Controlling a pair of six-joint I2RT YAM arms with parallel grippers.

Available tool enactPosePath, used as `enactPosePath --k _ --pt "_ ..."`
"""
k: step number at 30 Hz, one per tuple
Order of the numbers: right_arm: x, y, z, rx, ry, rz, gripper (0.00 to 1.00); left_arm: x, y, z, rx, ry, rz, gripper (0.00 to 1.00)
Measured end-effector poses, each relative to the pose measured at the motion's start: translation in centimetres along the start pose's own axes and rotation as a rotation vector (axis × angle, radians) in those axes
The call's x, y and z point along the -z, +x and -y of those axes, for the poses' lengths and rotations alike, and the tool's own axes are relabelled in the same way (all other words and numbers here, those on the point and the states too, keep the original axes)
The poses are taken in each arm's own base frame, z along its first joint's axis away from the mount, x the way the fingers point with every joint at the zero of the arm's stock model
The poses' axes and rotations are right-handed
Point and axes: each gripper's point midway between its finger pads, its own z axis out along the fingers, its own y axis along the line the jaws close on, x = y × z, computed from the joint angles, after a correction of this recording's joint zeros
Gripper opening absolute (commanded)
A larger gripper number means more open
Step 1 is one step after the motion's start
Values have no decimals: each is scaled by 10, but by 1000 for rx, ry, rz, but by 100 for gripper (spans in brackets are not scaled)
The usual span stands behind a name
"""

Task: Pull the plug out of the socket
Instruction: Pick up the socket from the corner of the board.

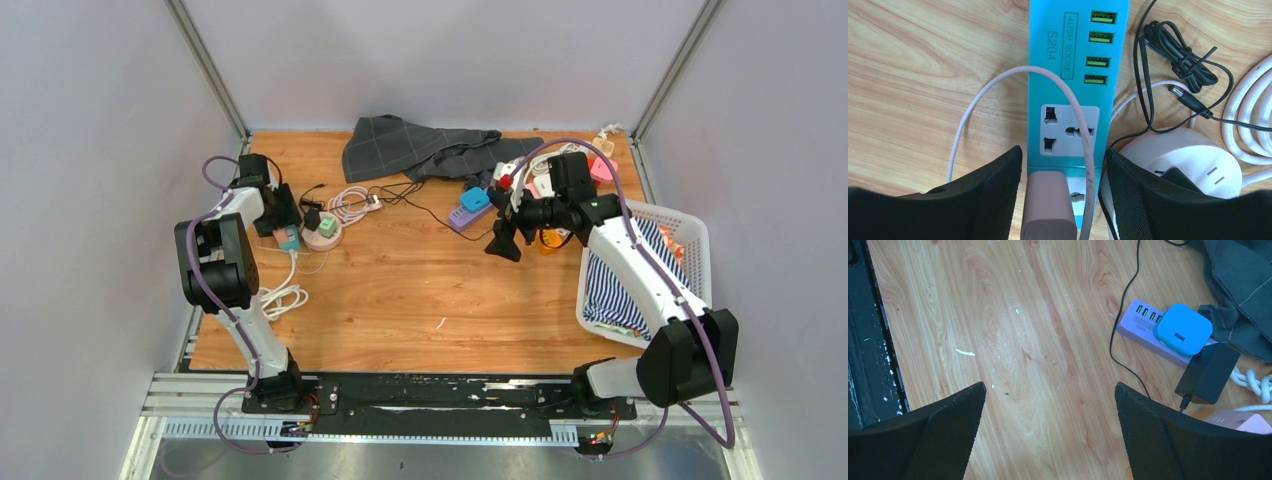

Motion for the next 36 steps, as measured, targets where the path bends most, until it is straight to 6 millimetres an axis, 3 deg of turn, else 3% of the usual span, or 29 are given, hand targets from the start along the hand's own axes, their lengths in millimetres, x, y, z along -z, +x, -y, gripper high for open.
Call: enactPosePath --k 15,23,31,36 --pt "8 6 -6 -3 20 9 100 0 1 3 -2 12 -3 59" --pt "14 8 -5 -9 40 15 100 -1 1 1 -36 2 -47 64" --pt "15 14 -3 -22 47 9 100 -9 -13 2 -65 -3 -62 65" --pt "18 17 0 -32 60 8 100 -11 -16 2 -78 -4 -69 75"
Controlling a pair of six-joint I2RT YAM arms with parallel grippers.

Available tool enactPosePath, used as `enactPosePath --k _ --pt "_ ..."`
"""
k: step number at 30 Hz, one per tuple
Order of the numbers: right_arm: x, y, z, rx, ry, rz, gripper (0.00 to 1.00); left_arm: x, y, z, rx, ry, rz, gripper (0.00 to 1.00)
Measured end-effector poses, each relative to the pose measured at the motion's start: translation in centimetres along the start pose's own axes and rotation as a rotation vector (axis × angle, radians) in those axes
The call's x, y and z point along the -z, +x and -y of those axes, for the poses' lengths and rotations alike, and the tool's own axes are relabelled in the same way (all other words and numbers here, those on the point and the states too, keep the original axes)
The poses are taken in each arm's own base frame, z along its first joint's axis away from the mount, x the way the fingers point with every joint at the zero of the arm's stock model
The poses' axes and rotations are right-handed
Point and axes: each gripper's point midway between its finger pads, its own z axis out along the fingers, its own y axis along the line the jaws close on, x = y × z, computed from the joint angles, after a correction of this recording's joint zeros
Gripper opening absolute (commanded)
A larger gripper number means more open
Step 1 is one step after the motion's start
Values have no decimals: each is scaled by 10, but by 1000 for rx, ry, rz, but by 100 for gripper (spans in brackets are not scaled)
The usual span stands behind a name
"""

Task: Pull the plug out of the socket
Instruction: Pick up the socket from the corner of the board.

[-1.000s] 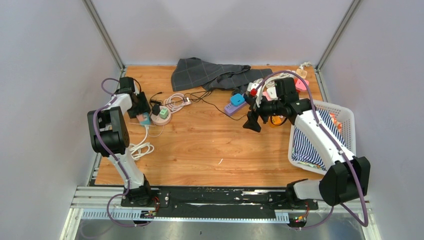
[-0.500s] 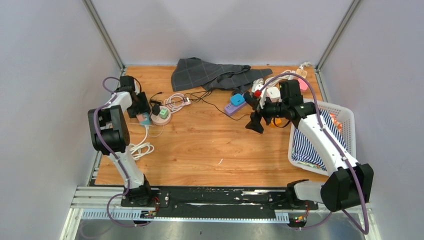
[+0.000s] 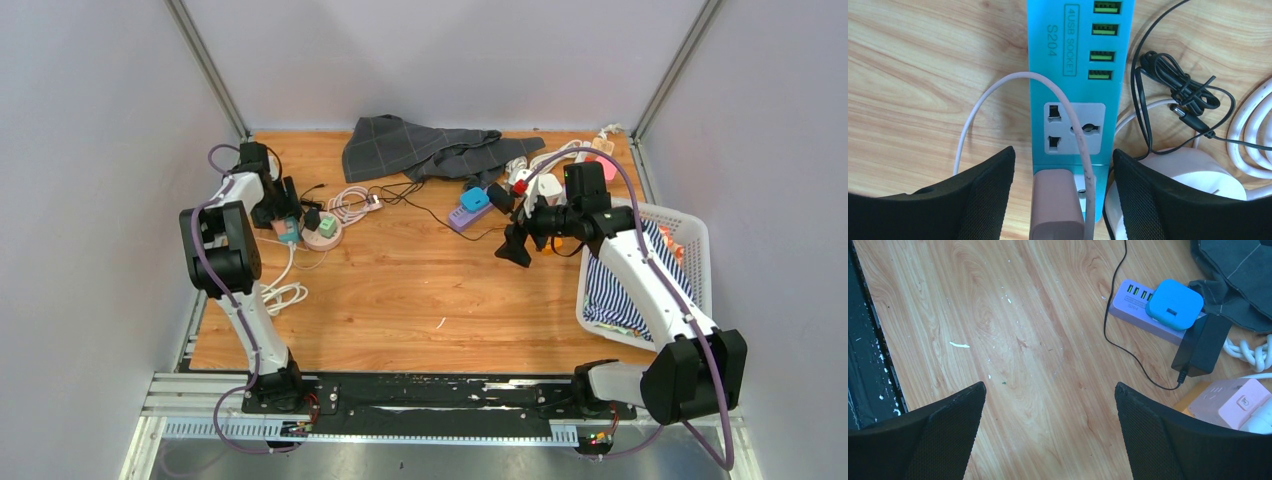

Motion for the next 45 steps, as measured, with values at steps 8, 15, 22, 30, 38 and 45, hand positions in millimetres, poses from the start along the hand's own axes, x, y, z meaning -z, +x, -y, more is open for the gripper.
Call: enactPosePath --k 8,15,22,30,38,45 --pt "1 0 2 -2 6 2 100 -1 -2 0 0 0 -1 74" --pt "1 0 2 -5 8 2 100 -1 -2 2 -6 -4 1 56" --pt "0 2 2 -10 7 2 100 -1 -3 5 -21 -14 6 21" --pt "0 2 2 -17 8 2 100 1 -4 3 -22 -30 14 0" --pt "0 1 3 -19 10 6 100 11 -11 -16 -17 -127 41 0" --pt "-1 3 0 -25 1 9 100 54 -36 -20 -5 -151 156 0"
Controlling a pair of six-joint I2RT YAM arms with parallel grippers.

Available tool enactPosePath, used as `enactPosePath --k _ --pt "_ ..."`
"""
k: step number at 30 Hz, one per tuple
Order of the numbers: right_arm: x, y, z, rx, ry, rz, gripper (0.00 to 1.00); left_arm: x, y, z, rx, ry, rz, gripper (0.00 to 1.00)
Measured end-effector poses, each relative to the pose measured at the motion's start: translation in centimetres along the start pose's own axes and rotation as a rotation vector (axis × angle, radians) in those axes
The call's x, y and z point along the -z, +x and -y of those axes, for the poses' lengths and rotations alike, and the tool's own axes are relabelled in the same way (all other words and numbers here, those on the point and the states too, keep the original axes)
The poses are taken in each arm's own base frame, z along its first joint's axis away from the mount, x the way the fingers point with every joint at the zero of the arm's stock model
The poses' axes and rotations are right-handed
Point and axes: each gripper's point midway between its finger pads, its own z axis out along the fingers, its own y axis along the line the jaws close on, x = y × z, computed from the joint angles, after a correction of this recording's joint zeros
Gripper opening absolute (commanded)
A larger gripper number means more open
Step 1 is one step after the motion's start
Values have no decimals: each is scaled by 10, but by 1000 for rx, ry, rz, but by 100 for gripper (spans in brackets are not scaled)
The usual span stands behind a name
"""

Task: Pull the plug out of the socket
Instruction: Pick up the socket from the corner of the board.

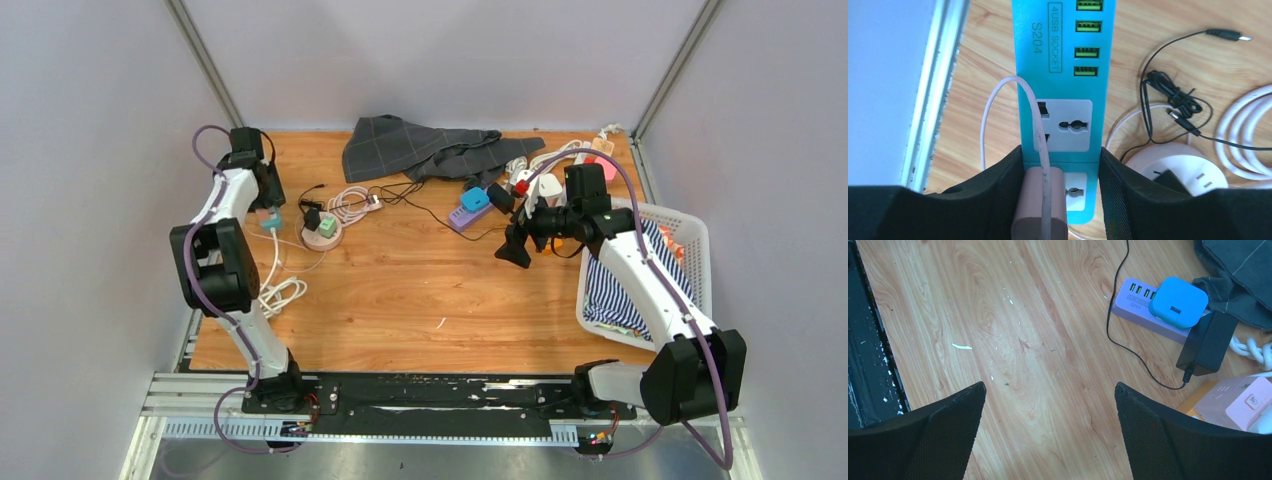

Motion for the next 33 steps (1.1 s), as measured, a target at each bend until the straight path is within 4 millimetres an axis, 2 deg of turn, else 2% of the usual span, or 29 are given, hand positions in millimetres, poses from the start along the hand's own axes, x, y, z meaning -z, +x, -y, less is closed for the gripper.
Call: enactPosePath --k 4,8,16,23,33 --pt "0 0 -2 -2 -4 2 100 29 -20 -5 16 2 84 0" --pt "0 0 -3 -5 -10 7 100 58 -31 -8 24 13 152 0" --pt "0 -2 -5 -13 -21 14 100 109 -37 -11 33 60 258 0" --pt "0 -3 -7 -22 -29 21 100 156 -51 -10 57 123 370 0" --pt "-1 -4 -7 -23 -31 26 100 208 -59 -4 86 215 466 0"
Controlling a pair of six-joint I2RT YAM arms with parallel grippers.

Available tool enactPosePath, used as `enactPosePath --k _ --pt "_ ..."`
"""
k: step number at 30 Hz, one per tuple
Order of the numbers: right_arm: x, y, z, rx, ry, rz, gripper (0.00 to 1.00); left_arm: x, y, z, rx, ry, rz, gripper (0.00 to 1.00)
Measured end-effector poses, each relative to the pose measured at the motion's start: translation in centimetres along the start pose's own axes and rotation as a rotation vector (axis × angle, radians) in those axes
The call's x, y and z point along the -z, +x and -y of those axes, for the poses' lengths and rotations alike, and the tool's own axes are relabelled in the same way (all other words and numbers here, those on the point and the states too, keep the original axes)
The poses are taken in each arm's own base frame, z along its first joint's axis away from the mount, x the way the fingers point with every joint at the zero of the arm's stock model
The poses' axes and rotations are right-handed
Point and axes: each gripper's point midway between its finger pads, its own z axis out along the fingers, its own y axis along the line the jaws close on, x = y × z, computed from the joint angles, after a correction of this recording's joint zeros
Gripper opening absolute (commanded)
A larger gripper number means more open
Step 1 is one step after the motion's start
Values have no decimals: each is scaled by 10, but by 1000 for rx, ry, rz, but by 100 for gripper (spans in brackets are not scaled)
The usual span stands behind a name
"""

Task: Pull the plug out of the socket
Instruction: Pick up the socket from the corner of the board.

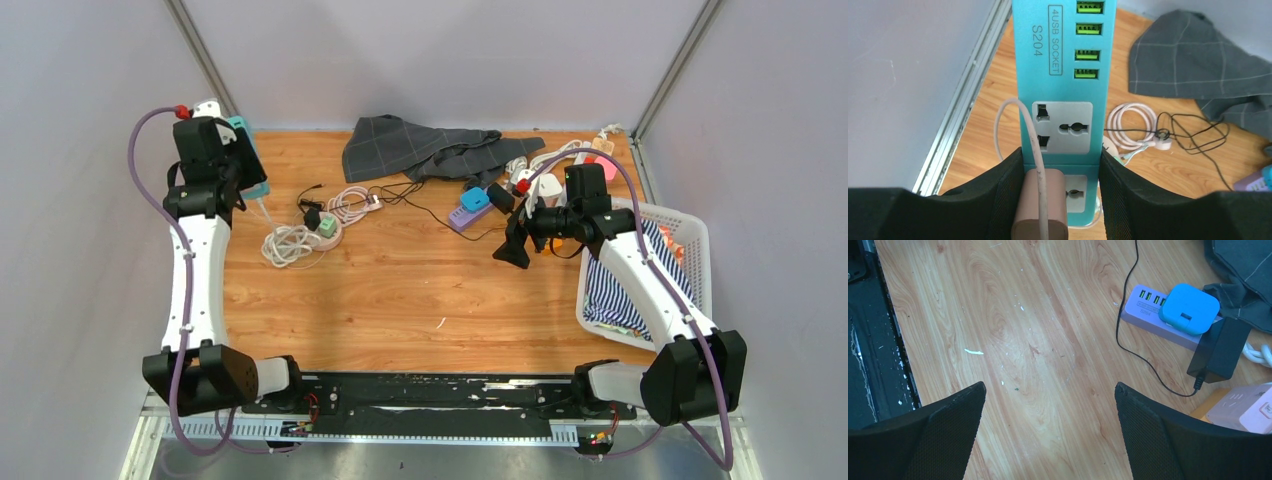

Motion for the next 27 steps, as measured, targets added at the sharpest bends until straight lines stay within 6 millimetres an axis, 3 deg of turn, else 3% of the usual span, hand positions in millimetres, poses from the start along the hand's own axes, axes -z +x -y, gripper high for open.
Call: enactPosePath --k 10,16,27 --pt "0 -1 -2 -9 -12 8 100 51 -54 28 17 109 163 0" --pt "0 -2 -3 -20 -15 10 100 74 -77 61 -4 232 222 0" --pt "0 -2 -4 -25 -17 12 100 125 -99 135 -72 531 295 0"
